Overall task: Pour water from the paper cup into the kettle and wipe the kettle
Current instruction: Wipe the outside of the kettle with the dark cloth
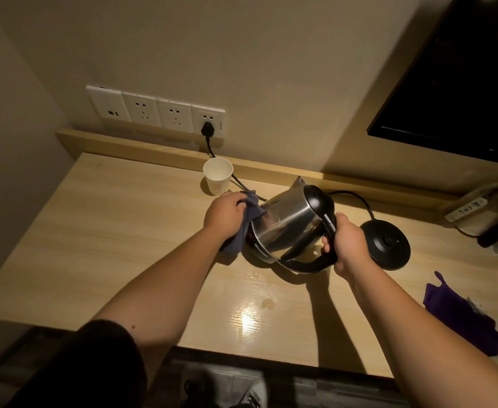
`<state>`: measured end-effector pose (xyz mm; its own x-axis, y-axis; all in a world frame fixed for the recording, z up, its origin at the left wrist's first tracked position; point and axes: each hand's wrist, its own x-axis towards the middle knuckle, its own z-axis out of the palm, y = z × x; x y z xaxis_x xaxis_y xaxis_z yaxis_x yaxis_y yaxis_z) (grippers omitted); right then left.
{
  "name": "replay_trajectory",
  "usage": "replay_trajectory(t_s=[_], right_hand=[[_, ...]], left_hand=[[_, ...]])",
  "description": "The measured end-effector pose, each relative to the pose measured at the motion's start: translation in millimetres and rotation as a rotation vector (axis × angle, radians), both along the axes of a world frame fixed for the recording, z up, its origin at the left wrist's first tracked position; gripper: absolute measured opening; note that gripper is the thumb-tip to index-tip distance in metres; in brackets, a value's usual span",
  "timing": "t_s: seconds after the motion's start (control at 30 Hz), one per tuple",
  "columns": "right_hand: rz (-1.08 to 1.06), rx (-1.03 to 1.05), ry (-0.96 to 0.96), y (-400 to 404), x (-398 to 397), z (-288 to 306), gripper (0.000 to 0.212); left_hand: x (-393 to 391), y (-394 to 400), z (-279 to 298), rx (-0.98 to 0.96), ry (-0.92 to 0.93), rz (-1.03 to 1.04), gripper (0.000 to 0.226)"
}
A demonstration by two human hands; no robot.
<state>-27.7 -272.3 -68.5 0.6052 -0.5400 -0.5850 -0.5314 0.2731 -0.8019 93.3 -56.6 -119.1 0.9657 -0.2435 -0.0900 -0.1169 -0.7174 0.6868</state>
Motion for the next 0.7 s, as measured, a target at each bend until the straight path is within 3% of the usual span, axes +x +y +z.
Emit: replay_trajectory(t_s=[0.23, 0.53, 0.7], right_hand=[[0.043, -0.093, -0.007, -1, 2, 0, 0.037], [-0.013, -0.141, -0.014, 0, 4, -4, 0.033], [-0.007, -0.124, -0.018, 1, 6, -4, 0.034]], left_hand=[[12, -13, 0, 0.211, -0.06, -0.201, 0.021], [-13, -11, -6, 0.302, -0.193, -0.18, 0.027], [-43, -1, -6, 0.255, -0.267, -0.144, 0.033]])
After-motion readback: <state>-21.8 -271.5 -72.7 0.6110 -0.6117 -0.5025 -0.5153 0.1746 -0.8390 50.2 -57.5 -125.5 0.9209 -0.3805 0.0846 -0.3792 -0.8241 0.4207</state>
